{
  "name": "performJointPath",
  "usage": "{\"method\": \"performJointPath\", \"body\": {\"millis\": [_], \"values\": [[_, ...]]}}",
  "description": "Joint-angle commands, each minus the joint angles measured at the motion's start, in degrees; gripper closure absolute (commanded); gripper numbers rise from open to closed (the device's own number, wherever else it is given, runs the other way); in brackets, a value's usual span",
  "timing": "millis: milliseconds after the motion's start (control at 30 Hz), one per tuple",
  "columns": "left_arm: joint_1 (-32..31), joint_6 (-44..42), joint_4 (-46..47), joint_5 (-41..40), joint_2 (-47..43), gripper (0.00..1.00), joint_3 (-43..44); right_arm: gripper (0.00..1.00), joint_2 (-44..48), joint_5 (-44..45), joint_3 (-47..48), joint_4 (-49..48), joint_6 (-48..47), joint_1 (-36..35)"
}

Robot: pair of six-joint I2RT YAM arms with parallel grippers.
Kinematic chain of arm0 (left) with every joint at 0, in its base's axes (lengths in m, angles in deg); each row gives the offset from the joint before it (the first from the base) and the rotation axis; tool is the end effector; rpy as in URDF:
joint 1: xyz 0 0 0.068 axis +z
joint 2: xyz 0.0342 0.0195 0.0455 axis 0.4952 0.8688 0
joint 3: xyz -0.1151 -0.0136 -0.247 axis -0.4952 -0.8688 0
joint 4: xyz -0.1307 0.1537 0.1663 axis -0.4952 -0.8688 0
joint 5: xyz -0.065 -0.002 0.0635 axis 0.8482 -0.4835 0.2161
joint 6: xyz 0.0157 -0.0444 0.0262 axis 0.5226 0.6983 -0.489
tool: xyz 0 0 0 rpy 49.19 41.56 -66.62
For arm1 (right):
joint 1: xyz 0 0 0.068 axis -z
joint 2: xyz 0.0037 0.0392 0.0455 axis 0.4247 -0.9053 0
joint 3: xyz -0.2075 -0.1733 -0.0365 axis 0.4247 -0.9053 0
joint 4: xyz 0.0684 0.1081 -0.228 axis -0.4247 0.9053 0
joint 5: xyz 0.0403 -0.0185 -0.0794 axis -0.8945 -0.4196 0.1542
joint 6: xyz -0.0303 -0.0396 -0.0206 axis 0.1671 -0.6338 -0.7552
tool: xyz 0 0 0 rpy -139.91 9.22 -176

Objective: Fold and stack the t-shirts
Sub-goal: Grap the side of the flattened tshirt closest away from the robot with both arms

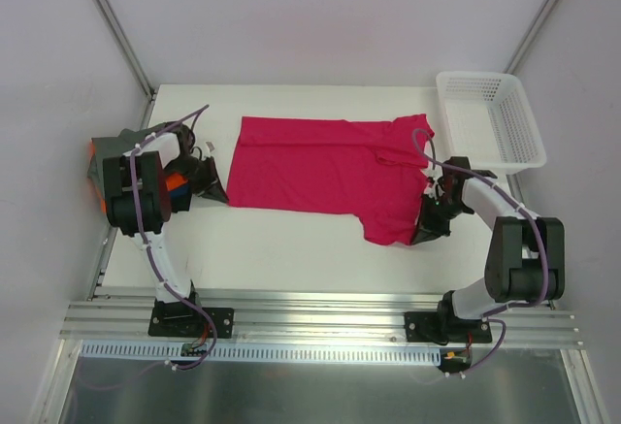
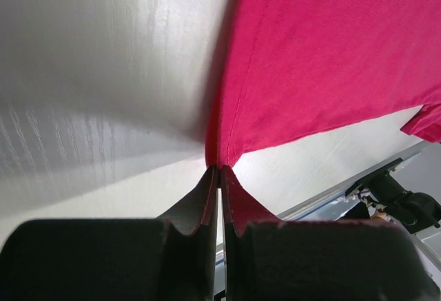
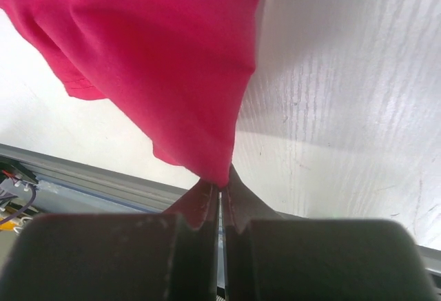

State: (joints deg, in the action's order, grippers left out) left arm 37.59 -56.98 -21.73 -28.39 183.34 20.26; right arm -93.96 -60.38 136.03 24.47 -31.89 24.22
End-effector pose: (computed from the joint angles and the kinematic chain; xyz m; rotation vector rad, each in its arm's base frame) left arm 0.3704 0.0326 0.1473 -0.3181 2.8775 -0.8161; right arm 0.2505 0.0164 0.1737 -0.1693 2.9316 0.5172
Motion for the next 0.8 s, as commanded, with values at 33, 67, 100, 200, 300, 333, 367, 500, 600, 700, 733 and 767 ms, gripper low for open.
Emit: {"method": "performJointPath", "body": {"millis": [33,67,100,200,300,333,367,500,600,700,733,767], "values": [[-1.0,-1.2,-0.9,1.8,-5.9,1.00,0.2,1.00,2.8,0.7,3.8,-0.4,-1.6,0.7],[-1.1,-1.2,-1.1,1.7,-6.9,1.00,0.4,1.00,2.7,0.7,4.2,-0.4,-1.7,0.7],[-1.2,-1.3,-1.1,1.7,-7.3,1.00,0.5,1.00,2.9,0.6,4.9,-0.5,-1.7,0.8],[-1.5,-1.7,-1.3,1.7,-8.7,1.00,1.0,1.00,3.1,0.5,6.5,-0.8,-1.7,0.8],[-1.5,-1.8,-1.4,1.7,-9.5,1.00,2.0,0.99,3.2,0.5,7.9,-1.2,-1.7,0.7],[-1.6,-1.9,-1.4,1.7,-9.5,1.00,2.8,1.00,3.1,0.5,8.7,-1.3,-1.7,0.8],[-1.6,-2.0,-1.4,1.5,-9.6,1.00,3.1,1.00,3.1,0.5,9.1,-1.3,-1.7,1.9],[-1.5,-2.1,-1.7,1.4,-9.0,1.00,5.0,1.00,3.0,0.6,10.6,-1.6,-1.7,2.9],[-1.5,-2.3,-1.9,1.6,-8.4,1.00,6.5,1.00,2.9,0.8,11.5,-1.8,-1.8,3.9],[-1.6,-2.6,-2.1,1.5,-7.7,1.00,8.3,1.00,2.5,0.6,12.7,-2.1,-2.1,4.5],[-1.6,-2.7,-2.1,1.4,-7.4,1.00,9.3,1.00,2.3,0.7,12.9,-2.3,-2.2,4.7],[-1.7,-2.8,-2.3,1.4,-7.0,1.00,9.9,1.00,2.2,0.7,13.9,-2.3,-2.4,4.7]]}}
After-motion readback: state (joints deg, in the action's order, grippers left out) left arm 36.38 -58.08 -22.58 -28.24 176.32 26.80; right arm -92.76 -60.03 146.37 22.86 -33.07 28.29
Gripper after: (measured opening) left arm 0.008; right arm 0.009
